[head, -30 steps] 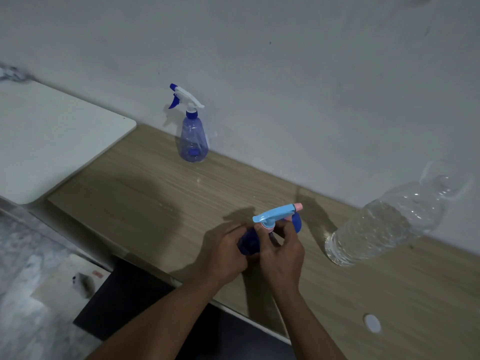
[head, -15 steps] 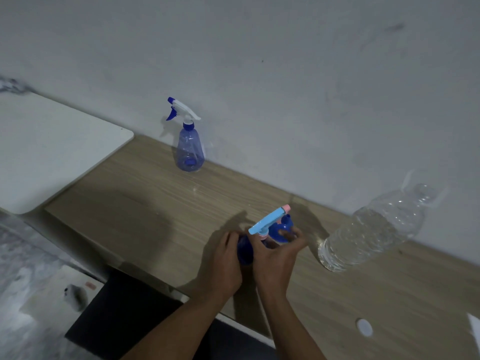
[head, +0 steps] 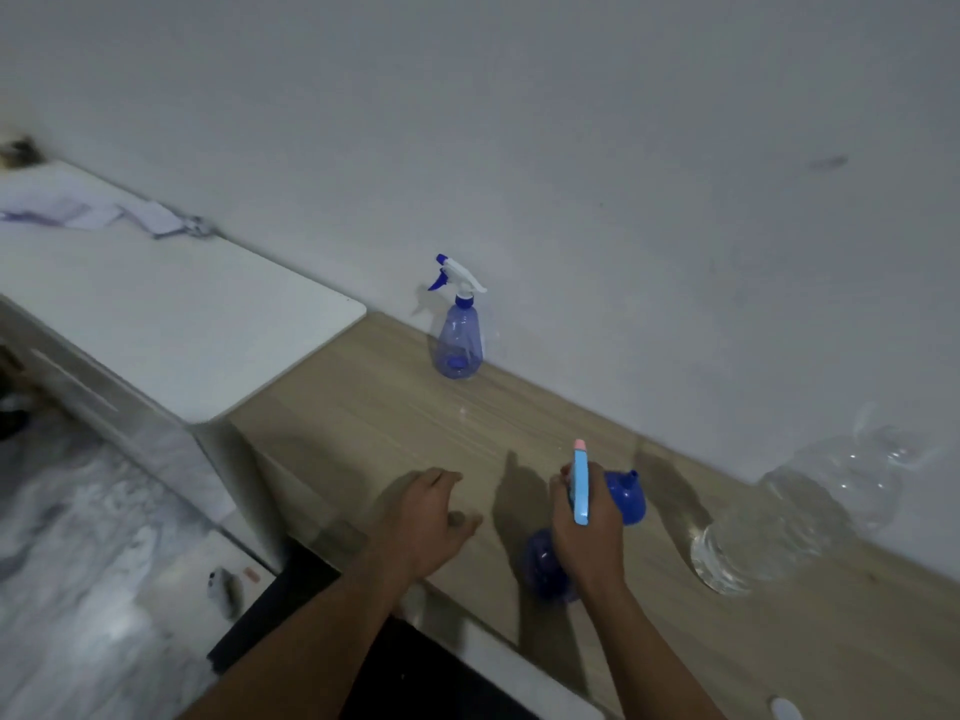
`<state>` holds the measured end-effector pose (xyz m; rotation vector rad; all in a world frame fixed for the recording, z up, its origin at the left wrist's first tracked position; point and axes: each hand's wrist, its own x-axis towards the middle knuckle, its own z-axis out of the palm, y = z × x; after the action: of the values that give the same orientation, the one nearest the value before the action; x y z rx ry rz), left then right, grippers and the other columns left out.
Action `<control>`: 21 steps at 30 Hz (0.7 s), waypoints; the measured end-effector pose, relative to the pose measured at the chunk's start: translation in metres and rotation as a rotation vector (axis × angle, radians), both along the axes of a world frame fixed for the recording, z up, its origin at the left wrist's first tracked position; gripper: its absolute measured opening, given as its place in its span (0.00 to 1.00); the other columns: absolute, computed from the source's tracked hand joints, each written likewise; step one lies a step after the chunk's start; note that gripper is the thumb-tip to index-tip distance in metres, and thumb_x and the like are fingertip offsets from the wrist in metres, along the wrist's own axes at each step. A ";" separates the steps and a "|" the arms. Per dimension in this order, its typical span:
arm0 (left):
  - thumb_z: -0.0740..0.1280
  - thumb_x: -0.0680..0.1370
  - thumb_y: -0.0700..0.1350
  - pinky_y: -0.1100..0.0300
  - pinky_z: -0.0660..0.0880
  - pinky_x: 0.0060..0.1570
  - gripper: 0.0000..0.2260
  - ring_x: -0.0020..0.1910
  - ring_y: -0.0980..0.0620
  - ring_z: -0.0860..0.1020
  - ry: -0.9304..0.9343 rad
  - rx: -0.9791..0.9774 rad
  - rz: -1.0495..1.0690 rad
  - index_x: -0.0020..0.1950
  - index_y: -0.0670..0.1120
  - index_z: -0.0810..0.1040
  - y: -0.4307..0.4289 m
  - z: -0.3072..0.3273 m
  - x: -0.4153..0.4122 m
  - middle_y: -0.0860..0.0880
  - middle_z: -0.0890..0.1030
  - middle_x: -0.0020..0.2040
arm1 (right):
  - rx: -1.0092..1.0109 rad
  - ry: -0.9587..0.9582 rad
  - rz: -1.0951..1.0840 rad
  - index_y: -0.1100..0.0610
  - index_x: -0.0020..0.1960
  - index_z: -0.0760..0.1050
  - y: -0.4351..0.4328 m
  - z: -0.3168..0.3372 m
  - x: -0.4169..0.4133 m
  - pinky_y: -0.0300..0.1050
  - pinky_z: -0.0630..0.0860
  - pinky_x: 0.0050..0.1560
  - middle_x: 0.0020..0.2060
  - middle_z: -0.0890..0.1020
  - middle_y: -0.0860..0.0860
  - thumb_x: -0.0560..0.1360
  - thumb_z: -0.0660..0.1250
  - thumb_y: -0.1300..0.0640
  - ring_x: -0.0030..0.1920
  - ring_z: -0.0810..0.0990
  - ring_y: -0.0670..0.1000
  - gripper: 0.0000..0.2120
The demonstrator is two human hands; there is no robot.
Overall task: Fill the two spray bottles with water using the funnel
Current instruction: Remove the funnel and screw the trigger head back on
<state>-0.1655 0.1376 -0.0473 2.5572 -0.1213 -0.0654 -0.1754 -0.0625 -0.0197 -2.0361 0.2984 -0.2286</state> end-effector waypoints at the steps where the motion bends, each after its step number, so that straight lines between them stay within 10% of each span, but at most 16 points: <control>1: 0.67 0.76 0.63 0.55 0.70 0.68 0.31 0.67 0.47 0.74 -0.006 0.048 0.014 0.72 0.46 0.74 0.013 0.006 0.001 0.47 0.77 0.69 | -0.006 0.015 0.041 0.54 0.43 0.71 0.006 0.002 -0.002 0.46 0.72 0.34 0.33 0.77 0.58 0.80 0.63 0.57 0.29 0.73 0.48 0.07; 5: 0.54 0.69 0.71 0.51 0.72 0.66 0.42 0.66 0.43 0.76 -0.009 0.167 0.039 0.72 0.43 0.74 0.053 0.026 0.005 0.43 0.78 0.67 | 0.039 0.155 0.154 0.50 0.44 0.75 0.032 0.014 -0.009 0.50 0.79 0.34 0.33 0.81 0.51 0.77 0.64 0.56 0.31 0.81 0.55 0.04; 21: 0.64 0.78 0.63 0.50 0.72 0.66 0.32 0.69 0.44 0.72 0.053 0.283 0.077 0.75 0.43 0.70 0.107 0.050 -0.018 0.43 0.74 0.70 | 0.075 0.390 0.173 0.59 0.40 0.78 0.079 0.035 -0.059 0.40 0.72 0.25 0.31 0.82 0.54 0.74 0.69 0.41 0.23 0.76 0.50 0.19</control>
<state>-0.1831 0.2444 0.0028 2.8365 0.0074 -0.1287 -0.2347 0.0164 0.0152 -2.0091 0.3624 0.2872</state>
